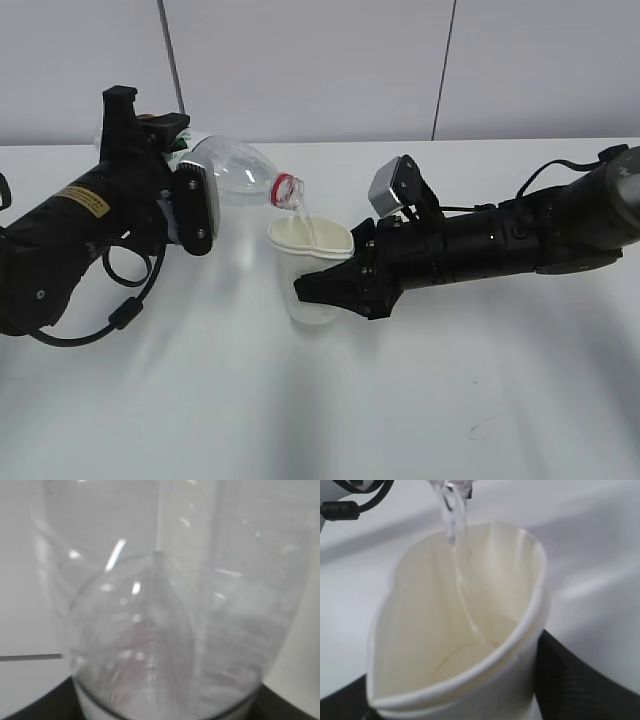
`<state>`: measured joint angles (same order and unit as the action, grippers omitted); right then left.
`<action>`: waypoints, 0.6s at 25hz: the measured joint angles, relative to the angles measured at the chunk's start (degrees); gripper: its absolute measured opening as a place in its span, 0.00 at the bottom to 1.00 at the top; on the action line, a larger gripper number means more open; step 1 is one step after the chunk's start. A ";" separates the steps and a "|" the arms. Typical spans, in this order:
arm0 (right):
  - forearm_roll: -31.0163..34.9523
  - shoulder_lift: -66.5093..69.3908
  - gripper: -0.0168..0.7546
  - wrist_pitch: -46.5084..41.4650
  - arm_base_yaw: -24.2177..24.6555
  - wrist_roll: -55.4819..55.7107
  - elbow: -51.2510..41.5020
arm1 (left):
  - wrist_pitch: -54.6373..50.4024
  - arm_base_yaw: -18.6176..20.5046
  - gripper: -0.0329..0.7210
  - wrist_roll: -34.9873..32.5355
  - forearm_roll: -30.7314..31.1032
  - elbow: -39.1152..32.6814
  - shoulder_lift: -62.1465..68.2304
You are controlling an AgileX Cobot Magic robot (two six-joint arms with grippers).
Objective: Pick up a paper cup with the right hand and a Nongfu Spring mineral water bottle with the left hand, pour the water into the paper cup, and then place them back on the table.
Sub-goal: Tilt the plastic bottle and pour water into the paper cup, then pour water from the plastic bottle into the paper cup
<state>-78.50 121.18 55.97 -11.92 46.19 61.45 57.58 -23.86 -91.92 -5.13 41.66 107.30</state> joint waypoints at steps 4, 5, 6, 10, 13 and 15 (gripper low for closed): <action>0.00 0.00 0.62 0.00 0.00 0.00 0.00 | 0.18 0.00 0.53 -0.76 -0.07 0.00 0.00; 0.00 0.00 0.62 0.00 0.00 0.00 0.00 | 0.25 0.00 0.53 -0.76 -0.07 0.00 0.00; 0.00 0.00 0.62 0.00 0.00 0.00 0.00 | 0.29 0.00 0.53 -0.86 -0.12 0.00 0.00; 0.00 0.00 0.62 0.00 0.00 0.00 0.00 | 0.36 0.00 0.53 -0.94 -0.50 0.00 0.00; 0.00 0.00 0.62 0.00 0.00 0.00 0.00 | 0.36 0.00 0.53 -1.00 -0.72 0.00 0.00; 0.00 0.00 0.62 0.00 0.00 0.00 0.00 | 0.36 0.00 0.53 -1.01 -0.75 0.00 0.00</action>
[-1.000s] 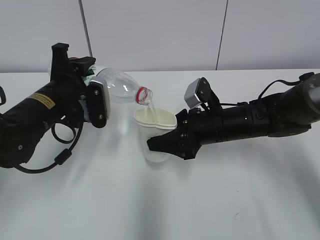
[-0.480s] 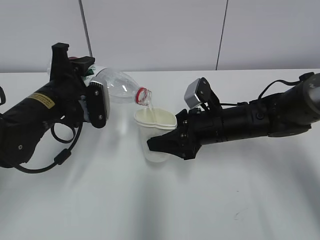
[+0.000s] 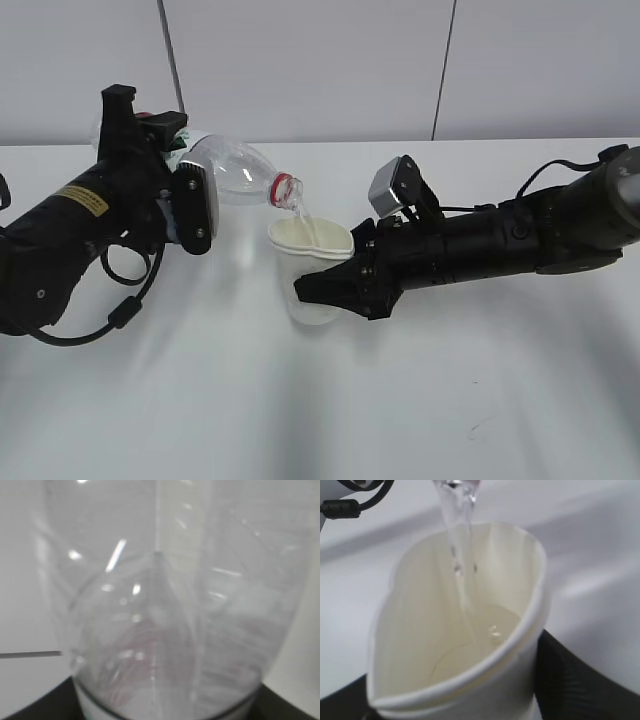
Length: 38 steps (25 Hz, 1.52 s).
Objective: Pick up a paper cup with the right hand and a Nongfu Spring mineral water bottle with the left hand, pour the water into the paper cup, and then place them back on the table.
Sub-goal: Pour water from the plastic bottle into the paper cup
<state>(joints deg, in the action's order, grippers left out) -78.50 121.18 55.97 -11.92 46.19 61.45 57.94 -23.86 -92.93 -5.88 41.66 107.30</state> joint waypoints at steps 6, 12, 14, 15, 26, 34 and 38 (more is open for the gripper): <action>0.00 0.00 0.62 0.00 0.00 0.00 0.00 | 0.00 0.00 0.53 -0.06 -0.07 0.00 0.00; 0.00 0.00 0.62 -0.04 0.00 0.00 0.00 | 0.02 0.00 0.53 -0.06 -0.11 0.00 0.00; 0.00 0.00 0.62 -0.04 0.00 0.00 0.00 | 0.02 0.00 0.53 -0.06 -0.11 0.00 0.00; 0.00 0.00 0.62 -0.04 0.00 0.00 0.00 | 0.02 0.00 0.53 -0.06 -0.11 0.00 0.00; 0.00 0.00 0.62 -0.04 0.00 0.00 0.00 | 0.07 0.00 0.53 -0.10 -0.11 0.00 0.00; 0.00 0.00 0.62 -0.13 0.00 0.00 0.00 | 0.42 0.00 0.53 -0.10 -0.11 0.00 0.00; 0.00 0.00 0.62 -0.25 0.00 0.00 0.00 | 0.46 0.00 0.53 -0.10 -0.11 0.00 0.00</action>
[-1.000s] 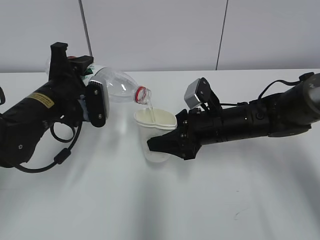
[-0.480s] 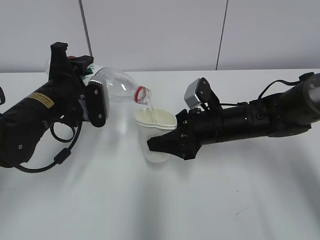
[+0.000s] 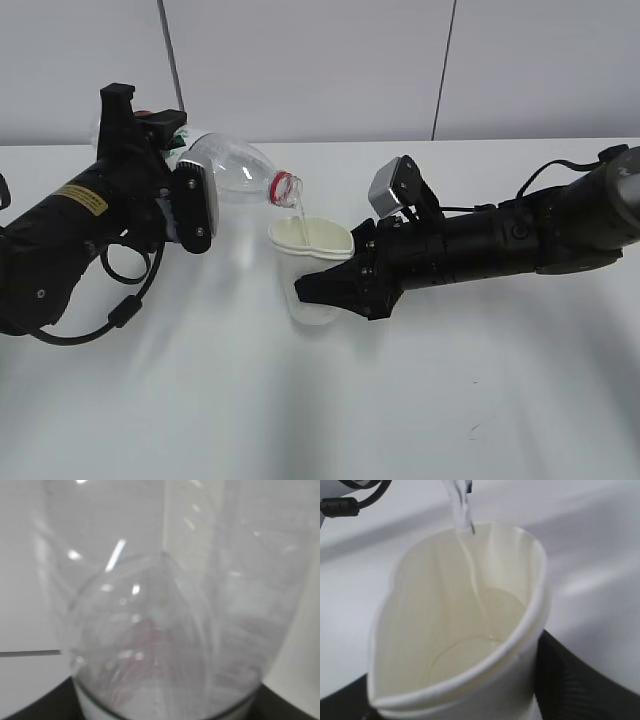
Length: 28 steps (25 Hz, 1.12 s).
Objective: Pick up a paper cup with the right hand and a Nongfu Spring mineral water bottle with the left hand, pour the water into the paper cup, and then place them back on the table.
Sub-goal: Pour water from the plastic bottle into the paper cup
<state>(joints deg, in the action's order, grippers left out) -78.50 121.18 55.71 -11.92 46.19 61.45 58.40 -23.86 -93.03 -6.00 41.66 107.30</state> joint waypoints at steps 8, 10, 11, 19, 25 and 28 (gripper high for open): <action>0.00 0.00 0.62 -0.09 0.00 0.00 0.00 | 0.84 0.00 0.53 0.00 -0.11 0.00 1.23; 0.00 0.00 0.62 -0.22 0.00 0.00 0.00 | 1.31 0.00 0.53 0.00 -0.22 0.00 1.23; 0.00 0.00 0.62 -0.22 0.00 0.00 0.00 | 1.45 0.00 0.53 0.00 -0.34 0.00 1.23; 0.00 0.00 0.62 -0.22 0.00 0.00 0.00 | 1.63 0.00 0.53 0.13 -1.91 0.00 1.23; 0.00 0.00 0.62 -0.22 0.00 0.00 0.00 | 1.68 0.00 0.53 2.18 -2.35 0.00 1.23; 0.00 0.00 0.62 -0.22 0.00 0.00 0.00 | 1.68 0.00 0.53 3.61 -2.41 0.00 1.23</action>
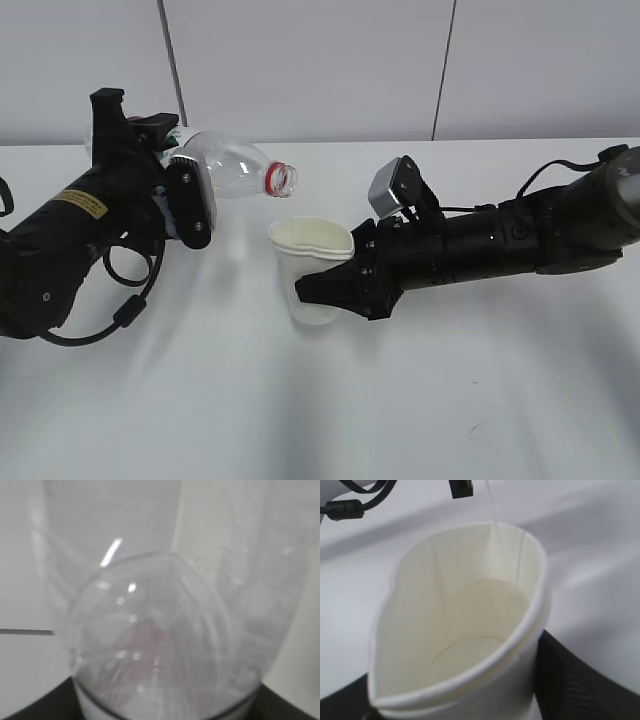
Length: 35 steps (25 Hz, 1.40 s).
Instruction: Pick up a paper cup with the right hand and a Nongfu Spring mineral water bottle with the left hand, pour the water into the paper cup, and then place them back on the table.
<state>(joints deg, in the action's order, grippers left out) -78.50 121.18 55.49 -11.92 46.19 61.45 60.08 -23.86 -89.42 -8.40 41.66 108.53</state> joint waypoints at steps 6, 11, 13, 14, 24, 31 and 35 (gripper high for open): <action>0.22 0.00 0.62 0.00 0.00 -0.12 0.00 | -0.05 0.00 0.53 1.80 -0.05 0.00 0.00; 1.75 0.00 0.62 -1.14 0.00 -0.65 0.00 | -0.05 0.00 0.53 6.64 -0.34 0.00 0.00; 2.29 0.00 0.62 -2.07 0.00 -0.65 0.00 | -0.11 0.00 0.53 8.75 -0.85 0.00 0.00; 2.63 0.00 0.62 -2.46 0.00 -0.78 0.00 | -0.22 0.00 0.53 9.55 -1.27 0.00 0.00; 7.56 0.00 0.62 -2.83 0.00 -2.42 0.00 | -0.88 0.00 0.53 24.02 -4.59 0.00 0.00; 9.91 0.00 0.62 -2.96 0.00 -2.67 0.00 | -2.88 0.00 0.53 35.25 -6.72 0.00 0.00; 11.77 0.00 0.62 -3.00 0.00 -2.76 0.00 | -3.88 0.00 0.53 43.58 -6.81 0.00 0.00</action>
<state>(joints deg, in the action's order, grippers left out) -66.73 121.18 52.49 -11.92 43.43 61.45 56.21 -23.86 -45.83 -15.21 41.66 108.53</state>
